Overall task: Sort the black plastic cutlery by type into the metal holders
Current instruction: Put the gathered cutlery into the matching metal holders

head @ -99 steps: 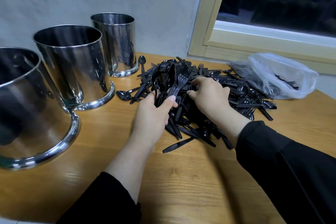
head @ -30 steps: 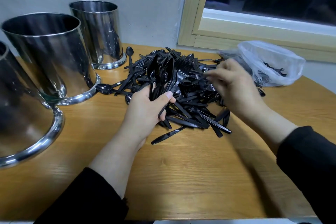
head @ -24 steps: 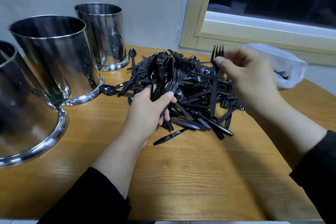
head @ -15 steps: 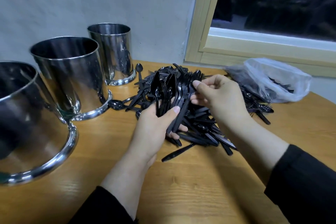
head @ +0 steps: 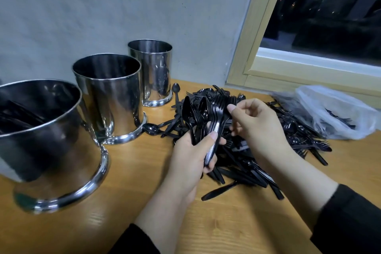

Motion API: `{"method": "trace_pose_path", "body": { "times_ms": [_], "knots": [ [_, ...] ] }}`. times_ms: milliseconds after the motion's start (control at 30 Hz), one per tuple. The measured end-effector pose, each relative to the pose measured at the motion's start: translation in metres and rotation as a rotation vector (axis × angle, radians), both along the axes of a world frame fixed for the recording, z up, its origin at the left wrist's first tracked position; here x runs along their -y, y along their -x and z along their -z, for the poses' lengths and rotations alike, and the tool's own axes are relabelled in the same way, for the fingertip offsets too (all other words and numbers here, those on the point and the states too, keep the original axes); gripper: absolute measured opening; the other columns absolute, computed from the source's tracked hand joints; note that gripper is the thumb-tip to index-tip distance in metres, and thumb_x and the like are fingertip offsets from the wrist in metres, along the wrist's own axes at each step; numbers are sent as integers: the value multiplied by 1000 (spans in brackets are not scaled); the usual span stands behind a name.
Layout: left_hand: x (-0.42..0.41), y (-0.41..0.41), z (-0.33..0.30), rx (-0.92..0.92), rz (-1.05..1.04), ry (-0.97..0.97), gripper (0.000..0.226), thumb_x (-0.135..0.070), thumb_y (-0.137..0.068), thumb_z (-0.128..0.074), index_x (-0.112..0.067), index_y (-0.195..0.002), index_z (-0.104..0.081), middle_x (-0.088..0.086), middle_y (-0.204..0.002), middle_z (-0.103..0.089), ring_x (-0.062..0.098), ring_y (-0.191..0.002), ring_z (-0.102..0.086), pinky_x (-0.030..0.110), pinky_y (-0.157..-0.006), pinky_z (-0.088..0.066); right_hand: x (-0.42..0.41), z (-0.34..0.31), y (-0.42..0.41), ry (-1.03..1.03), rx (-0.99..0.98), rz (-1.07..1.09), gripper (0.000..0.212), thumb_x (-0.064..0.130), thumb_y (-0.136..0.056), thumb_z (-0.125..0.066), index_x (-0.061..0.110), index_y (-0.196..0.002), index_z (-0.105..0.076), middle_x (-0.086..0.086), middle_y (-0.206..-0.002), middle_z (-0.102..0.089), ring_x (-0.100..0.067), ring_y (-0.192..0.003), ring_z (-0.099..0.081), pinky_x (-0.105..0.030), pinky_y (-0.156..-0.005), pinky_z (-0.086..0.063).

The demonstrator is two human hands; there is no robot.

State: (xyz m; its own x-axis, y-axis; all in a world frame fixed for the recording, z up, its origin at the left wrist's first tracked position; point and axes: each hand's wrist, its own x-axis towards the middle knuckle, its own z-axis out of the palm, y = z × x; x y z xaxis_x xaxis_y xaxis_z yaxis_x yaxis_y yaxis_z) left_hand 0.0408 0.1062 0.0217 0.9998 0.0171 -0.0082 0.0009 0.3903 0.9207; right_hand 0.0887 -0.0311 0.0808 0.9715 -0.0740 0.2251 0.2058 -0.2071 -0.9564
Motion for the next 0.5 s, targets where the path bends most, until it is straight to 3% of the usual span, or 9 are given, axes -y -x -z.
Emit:
{"method": "trace_pose_path", "body": {
  "times_ms": [100,167,267,333,400,500],
  "knots": [
    [-1,2,-3,8,43,-3,14,-18,-104,-59,-9,-110,-67,3,-84,-75,14,-49,-40,26,-47,-27,-1,-6,0,-3,-74,-105,23,30,-96,-67,14,-109,-58,-4,-63,-60,-20,-53,-50,-31,-50,-40],
    [-1,7,-6,28,105,-22,19,-18,-105,-55,-2,-112,-65,-3,-64,-68,12,-47,-38,26,-47,-25,0,-12,4,77,-111,-238,24,35,-98,-64,13,-108,-62,-21,-78,-68,-24,-56,-49,-34,-53,-36],
    [-3,18,-12,37,158,-37,25,-18,-106,-52,4,-109,-62,-6,-54,-61,12,-45,-36,27,-47,-22,2,-20,9,152,-115,-312,21,39,-97,-62,19,-99,-66,-28,-86,-68,-28,-60,-51,-42,-61,-37],
    [-4,25,-18,27,143,-31,26,-21,-106,-52,2,-110,-63,-4,-58,-64,11,-45,-37,25,-46,-23,2,-26,14,186,-103,-309,28,40,-97,-62,12,-95,-63,-23,-77,-66,-24,-59,-48,-41,-61,-37],
    [-6,30,-27,19,104,-32,28,-28,-107,-52,-5,-113,-67,2,-74,-72,13,-47,-39,27,-45,-22,0,-34,18,209,-67,-277,32,37,-99,-61,6,-95,-60,-5,-63,-58,-18,-55,-41,-35,-56,-33],
    [-10,35,-48,12,30,-69,25,-33,-107,-52,-17,-113,-71,9,-86,-75,16,-48,-41,27,-44,-22,-6,-49,25,216,-12,-249,27,39,-98,-61,12,-93,-64,-1,-63,-53,-18,-52,-38,-33,-55,-32]
  ]
}}
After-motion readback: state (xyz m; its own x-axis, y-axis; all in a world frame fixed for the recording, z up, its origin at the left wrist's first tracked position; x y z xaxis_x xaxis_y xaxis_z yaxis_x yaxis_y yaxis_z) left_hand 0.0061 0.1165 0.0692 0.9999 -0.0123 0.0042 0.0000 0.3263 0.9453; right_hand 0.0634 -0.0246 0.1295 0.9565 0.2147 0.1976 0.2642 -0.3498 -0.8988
